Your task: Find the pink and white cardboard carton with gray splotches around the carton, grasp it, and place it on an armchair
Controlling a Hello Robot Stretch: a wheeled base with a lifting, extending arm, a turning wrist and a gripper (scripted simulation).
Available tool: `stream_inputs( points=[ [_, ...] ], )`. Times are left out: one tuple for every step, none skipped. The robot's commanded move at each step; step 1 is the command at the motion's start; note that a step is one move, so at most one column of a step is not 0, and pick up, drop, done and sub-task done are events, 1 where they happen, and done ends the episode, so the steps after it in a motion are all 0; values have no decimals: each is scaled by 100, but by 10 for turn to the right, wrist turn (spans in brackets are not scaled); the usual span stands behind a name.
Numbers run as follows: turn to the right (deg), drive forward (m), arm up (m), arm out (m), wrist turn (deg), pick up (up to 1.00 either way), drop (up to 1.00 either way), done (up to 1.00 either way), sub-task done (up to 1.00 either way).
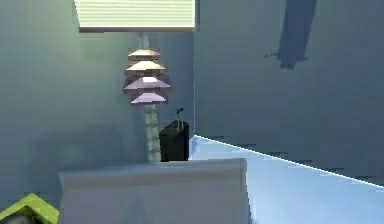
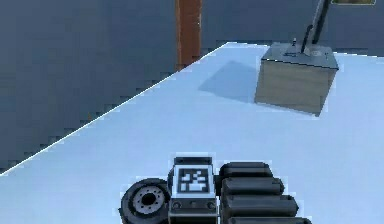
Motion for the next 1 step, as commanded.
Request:
stream_inputs(
  points=[
    [450,0,0,0,0,0,0,0,0]
  ],
)
